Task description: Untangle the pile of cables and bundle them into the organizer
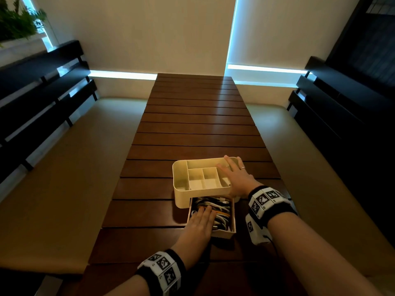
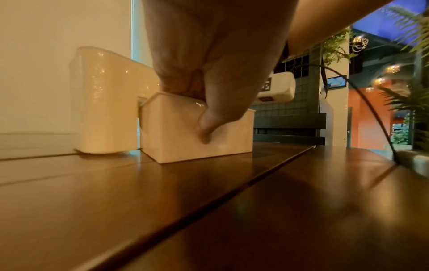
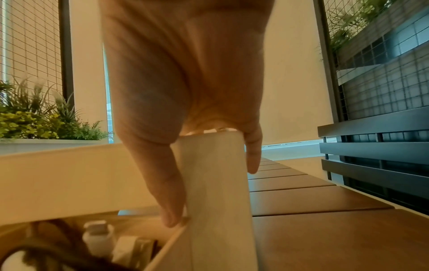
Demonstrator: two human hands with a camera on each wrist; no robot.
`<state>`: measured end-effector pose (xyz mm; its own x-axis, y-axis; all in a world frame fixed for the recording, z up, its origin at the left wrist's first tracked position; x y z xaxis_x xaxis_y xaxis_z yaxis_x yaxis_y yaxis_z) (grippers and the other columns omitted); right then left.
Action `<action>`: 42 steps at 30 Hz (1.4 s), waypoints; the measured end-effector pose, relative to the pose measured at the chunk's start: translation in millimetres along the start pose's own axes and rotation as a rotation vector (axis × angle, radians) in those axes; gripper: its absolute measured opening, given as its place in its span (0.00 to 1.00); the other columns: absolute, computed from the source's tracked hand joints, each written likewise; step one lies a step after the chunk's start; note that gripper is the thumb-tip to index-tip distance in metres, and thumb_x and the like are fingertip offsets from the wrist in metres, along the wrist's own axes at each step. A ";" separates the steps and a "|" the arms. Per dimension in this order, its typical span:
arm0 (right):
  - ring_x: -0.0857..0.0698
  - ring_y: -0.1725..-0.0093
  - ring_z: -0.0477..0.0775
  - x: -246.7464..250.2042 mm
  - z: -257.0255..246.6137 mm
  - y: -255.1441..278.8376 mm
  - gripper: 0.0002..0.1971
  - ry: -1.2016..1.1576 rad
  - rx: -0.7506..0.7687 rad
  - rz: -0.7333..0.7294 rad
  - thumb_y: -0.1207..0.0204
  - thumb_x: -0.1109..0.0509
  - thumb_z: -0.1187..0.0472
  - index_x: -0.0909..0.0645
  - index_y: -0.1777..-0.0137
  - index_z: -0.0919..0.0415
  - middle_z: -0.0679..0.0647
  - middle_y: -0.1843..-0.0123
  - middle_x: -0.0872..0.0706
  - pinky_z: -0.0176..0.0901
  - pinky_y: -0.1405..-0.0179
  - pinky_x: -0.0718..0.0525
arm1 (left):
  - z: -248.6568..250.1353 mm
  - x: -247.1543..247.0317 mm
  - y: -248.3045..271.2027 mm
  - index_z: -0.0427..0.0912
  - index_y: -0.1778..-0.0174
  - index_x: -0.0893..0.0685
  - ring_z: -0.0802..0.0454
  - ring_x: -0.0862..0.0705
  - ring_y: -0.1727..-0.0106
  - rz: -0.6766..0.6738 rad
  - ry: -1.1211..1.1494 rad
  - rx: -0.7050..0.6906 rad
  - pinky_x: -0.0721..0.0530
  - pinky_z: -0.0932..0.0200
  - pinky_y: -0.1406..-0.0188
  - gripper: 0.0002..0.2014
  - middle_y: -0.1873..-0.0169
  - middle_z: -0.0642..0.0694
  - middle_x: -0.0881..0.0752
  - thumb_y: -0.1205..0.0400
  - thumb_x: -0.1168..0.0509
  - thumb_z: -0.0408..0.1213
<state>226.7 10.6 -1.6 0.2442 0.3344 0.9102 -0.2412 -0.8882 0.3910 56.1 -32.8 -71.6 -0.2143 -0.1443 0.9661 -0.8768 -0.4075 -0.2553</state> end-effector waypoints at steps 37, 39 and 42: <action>0.64 0.19 0.68 -38.7 -13.7 67.2 0.57 0.043 -0.061 0.213 0.37 0.21 0.44 0.61 0.19 0.46 0.54 0.17 0.68 0.72 0.32 0.31 | -7.6 15.3 -1.4 0.37 0.28 0.24 0.44 0.16 0.36 -0.155 0.055 0.028 0.20 0.53 0.36 0.25 0.38 0.39 0.16 0.23 0.35 0.32; 0.64 0.19 0.68 -39.4 -16.5 67.8 0.56 0.048 -0.051 0.224 0.36 0.22 0.45 0.60 0.19 0.46 0.54 0.17 0.68 0.71 0.33 0.30 | -9.7 23.8 3.2 0.38 0.28 0.23 0.47 0.16 0.37 -0.115 0.053 0.050 0.18 0.58 0.40 0.27 0.37 0.42 0.16 0.25 0.28 0.34; 0.64 0.19 0.68 -41.7 -20.6 65.9 0.55 0.035 -0.043 0.233 0.36 0.22 0.46 0.59 0.20 0.45 0.53 0.17 0.68 0.71 0.33 0.29 | -12.6 27.2 7.9 0.45 0.56 0.08 0.54 0.11 0.69 -0.053 0.148 0.064 0.16 0.65 0.79 0.26 0.66 0.51 0.10 0.51 0.14 0.38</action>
<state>181.2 -55.4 -11.0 0.1448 0.1328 0.9805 -0.3275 -0.9287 0.1742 38.0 -28.6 -46.9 -0.2342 0.0115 0.9721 -0.8600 -0.4687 -0.2017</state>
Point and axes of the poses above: each hand's wrist, its own y-axis away from the middle knuckle, its own x-axis out of the back of the hand, z = x × y, the point moved 5 cm from there along -y, towards the middle knuckle
